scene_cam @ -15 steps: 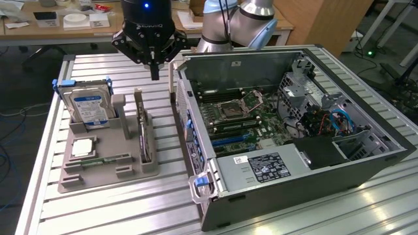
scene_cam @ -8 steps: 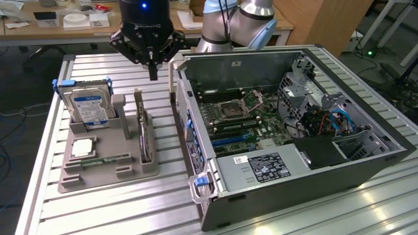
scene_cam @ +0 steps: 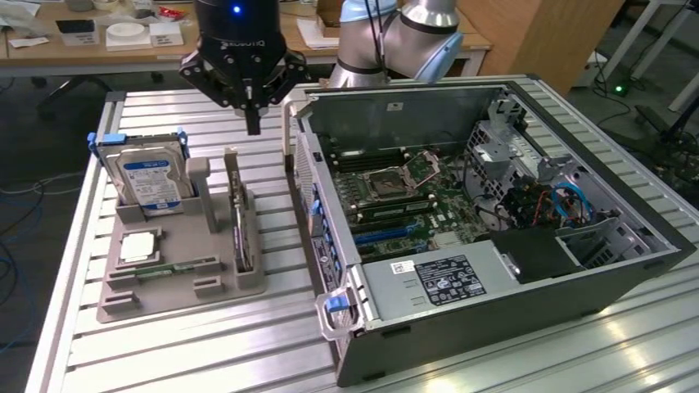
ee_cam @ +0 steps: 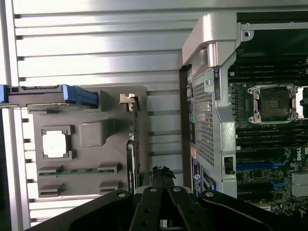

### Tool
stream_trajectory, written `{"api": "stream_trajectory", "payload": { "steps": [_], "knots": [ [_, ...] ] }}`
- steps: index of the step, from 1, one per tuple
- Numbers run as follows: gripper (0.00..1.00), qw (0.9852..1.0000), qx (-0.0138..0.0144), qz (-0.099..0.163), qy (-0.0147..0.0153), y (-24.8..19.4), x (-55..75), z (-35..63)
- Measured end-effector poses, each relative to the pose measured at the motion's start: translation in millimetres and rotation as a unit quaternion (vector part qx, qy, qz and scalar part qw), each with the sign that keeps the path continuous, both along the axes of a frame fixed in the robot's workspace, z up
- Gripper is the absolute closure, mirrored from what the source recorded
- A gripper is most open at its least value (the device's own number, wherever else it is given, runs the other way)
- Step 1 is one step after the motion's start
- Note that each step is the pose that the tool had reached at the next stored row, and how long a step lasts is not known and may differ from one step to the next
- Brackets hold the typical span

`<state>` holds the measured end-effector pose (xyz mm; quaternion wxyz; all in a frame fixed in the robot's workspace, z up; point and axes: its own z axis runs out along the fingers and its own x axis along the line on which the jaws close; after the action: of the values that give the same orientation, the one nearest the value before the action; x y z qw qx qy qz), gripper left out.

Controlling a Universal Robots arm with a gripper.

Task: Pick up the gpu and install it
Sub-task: 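Reach for the gpu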

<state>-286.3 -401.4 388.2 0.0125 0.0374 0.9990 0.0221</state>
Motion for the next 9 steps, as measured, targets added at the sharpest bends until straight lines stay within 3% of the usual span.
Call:
{"api": "stream_trajectory", "payload": {
  "steps": [9],
  "knots": [
    [0.89, 1.0000, 0.0000, 0.000, 0.0000, 0.0, -4.4, -0.2]
  ]
}}
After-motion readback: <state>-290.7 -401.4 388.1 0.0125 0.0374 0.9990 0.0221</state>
